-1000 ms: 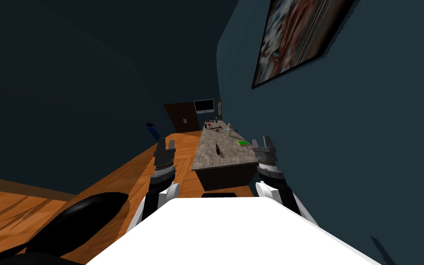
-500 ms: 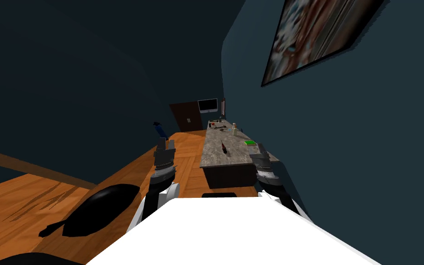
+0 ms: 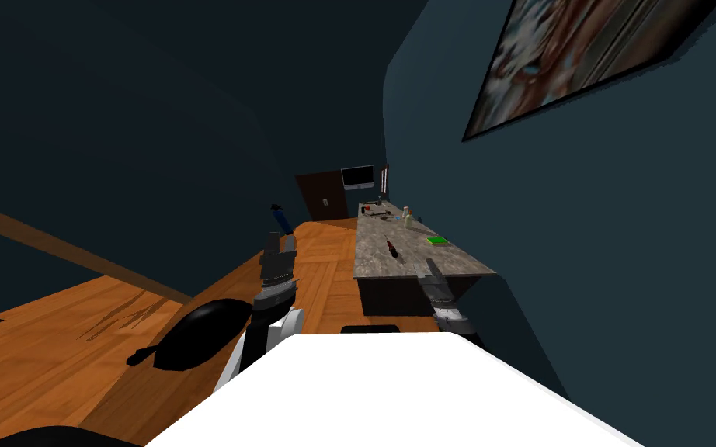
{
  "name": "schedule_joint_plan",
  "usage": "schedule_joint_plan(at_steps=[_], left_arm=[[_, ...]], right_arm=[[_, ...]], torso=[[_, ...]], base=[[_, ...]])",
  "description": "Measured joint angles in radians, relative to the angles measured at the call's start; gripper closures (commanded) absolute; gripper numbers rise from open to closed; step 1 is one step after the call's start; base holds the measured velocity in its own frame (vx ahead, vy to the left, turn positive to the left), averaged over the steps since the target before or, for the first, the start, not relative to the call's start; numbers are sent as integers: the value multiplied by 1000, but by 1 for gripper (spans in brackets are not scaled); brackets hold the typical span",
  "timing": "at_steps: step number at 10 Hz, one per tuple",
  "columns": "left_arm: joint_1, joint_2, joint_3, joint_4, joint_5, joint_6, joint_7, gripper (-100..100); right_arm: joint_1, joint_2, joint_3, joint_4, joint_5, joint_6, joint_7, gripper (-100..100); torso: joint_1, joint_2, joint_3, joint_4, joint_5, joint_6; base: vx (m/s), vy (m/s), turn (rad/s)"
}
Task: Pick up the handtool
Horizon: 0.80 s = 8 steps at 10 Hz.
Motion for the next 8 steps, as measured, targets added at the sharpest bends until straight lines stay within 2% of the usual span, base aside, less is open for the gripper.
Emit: schedule_joint_plan(at_steps=[1, 2, 3, 4, 7, 8], left_arm=[[0, 0, 0, 0, 0, 0, 0, 0], [0, 0, 0, 0, 0, 0, 0, 0], [0, 0, 0, 0, 0, 0, 0, 0], [0, 0, 0, 0, 0, 0, 0, 0], [0, 0, 0, 0, 0, 0, 0, 0], [0, 0, 0, 0, 0, 0, 0, 0]], right_arm=[[5, -21, 18, 36, -11, -5, -2, -100], [38, -49, 49, 70, -23, -24, -3, -100], [47, -68, 59, 99, -32, -33, -7, -100], [75, -106, 72, 119, -48, -37, -14, -100], [114, -157, 122, 208, -64, -73, -16, -100], [117, -174, 151, 267, -68, -90, -13, -100]], torso=[[-2, -1, -1, 0, -1, 0], [2, 2, 1, 0, 0, 0], [0, 1, 1, 0, 0, 0], [0, 0, 0, 0, 0, 0], [-3, -2, -1, 0, -1, 0], [-1, -2, -1, 0, -1, 0]], base=[[-47, 235, 158], [-33, 195, 32], [2, 190, 94], [13, 153, 46], [20, 173, 82], [35, 157, 35]])
